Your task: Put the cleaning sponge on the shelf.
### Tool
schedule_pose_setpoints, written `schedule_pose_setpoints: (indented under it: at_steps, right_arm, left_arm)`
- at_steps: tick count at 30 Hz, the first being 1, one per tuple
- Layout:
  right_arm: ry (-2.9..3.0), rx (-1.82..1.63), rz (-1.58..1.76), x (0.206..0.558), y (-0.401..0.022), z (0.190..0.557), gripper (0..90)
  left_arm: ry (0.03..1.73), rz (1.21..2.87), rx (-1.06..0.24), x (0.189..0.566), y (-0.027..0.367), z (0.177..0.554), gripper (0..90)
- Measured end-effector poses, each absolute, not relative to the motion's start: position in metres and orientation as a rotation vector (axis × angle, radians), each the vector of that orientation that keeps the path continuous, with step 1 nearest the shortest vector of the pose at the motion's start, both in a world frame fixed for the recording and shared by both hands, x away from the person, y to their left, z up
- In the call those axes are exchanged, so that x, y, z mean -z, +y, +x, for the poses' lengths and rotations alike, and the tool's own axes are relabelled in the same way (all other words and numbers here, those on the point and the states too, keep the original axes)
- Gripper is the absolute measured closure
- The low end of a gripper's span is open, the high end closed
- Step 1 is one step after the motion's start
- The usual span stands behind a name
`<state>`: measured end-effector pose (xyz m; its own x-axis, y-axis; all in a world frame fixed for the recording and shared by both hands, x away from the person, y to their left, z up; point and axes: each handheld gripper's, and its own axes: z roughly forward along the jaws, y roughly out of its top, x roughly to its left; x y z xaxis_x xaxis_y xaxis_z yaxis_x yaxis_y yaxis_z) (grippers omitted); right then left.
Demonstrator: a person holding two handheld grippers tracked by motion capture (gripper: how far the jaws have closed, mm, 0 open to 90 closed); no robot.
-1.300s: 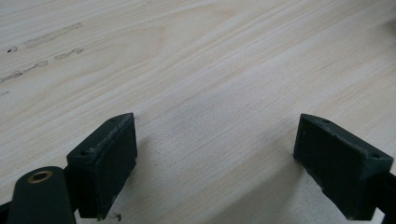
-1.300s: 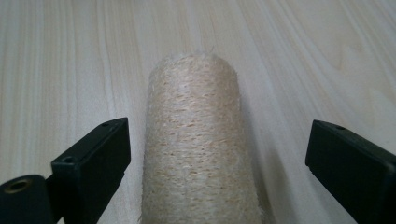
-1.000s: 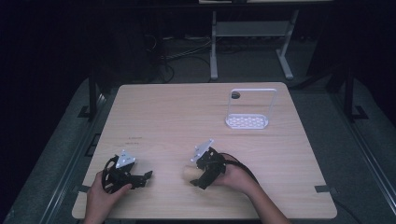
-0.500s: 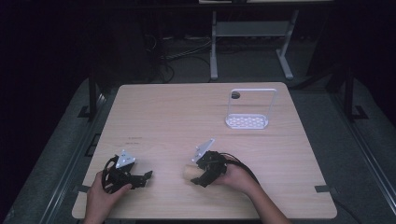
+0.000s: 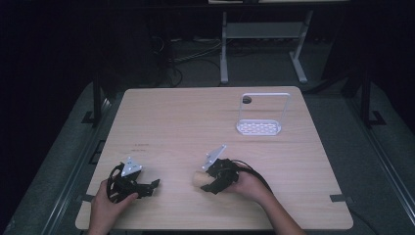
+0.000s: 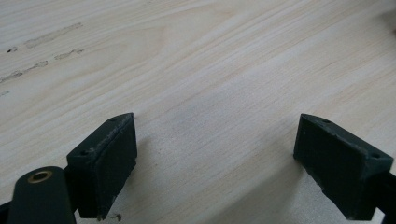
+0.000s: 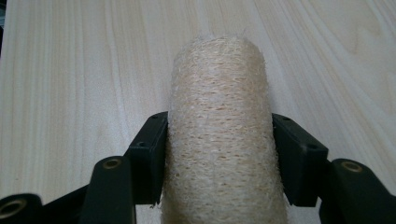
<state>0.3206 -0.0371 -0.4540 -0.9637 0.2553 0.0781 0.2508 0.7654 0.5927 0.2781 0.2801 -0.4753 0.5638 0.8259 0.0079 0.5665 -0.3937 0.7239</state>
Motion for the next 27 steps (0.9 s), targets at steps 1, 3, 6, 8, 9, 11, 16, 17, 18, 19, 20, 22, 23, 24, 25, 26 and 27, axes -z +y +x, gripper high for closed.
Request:
schedule_pose_setpoints:
  at_steps: [1,3,6,8,9,11,16,17,18,19,20,22,23,24,25,26,27]
  right_arm:
    - [2.944,-0.988,0.423,0.454,-0.037,0.321,41.7]
    - [2.943,-0.988,0.424,0.454,-0.038,0.321,41.7]
    - [2.939,-0.991,0.427,0.454,-0.038,0.321,41.7]
    - [2.932,-0.995,0.435,0.452,-0.04,0.322,41.7]
    - [2.931,-0.995,0.441,0.452,-0.041,0.322,41.7]
    - [2.929,-1.001,0.448,0.451,-0.041,0.322,41.7]
    - [2.918,-1.002,0.463,0.45,-0.044,0.323,41.7]
    - [2.915,-1.001,0.468,0.45,-0.045,0.323,41.7]
    - [2.913,-1.003,0.47,0.449,-0.046,0.323,41.7]
    - [2.912,-1.002,0.475,0.449,-0.046,0.324,41.7]
    - [2.909,-1.005,0.481,0.449,-0.047,0.324,41.7]
    - [2.902,-1.007,0.491,0.448,-0.05,0.325,41.8]
    - [2.9,-1.005,0.501,0.447,-0.051,0.325,41.7]
    - [2.9,-1.005,0.501,0.447,-0.051,0.325,41.7]
    - [2.897,-1.01,0.502,0.447,-0.052,0.325,41.8]
    - [2.893,-1.008,0.504,0.446,-0.053,0.326,41.7]
    - [2.889,-1.011,0.515,0.445,-0.056,0.326,41.8]
  left_arm:
    - [1.11,2.111,-0.486,0.475,0.28,0.278,12.8]
    - [1.11,2.111,-0.486,0.475,0.28,0.278,12.8]
    - [1.11,2.111,-0.485,0.475,0.28,0.278,12.8]
    - [1.11,2.111,-0.485,0.475,0.28,0.278,12.8]
    - [1.11,2.112,-0.486,0.475,0.28,0.278,12.8]
    - [1.11,2.111,-0.486,0.475,0.28,0.278,12.8]
    - [1.11,2.11,-0.485,0.475,0.28,0.278,12.8]
    - [1.11,2.111,-0.485,0.475,0.28,0.278,12.8]
    - [1.11,2.111,-0.485,0.475,0.28,0.278,12.8]
    - [1.11,2.111,-0.485,0.475,0.28,0.278,12.8]
    - [1.11,2.111,-0.485,0.475,0.28,0.278,12.8]
    - [1.111,2.111,-0.485,0.475,0.28,0.278,12.8]
    - [1.111,2.111,-0.485,0.475,0.28,0.278,12.8]
    - [1.111,2.111,-0.485,0.475,0.28,0.278,12.8]
    - [1.11,2.111,-0.485,0.475,0.28,0.278,12.8]
    - [1.111,2.111,-0.485,0.475,0.28,0.278,12.8]
    - [1.111,2.111,-0.485,0.475,0.28,0.278,12.8]
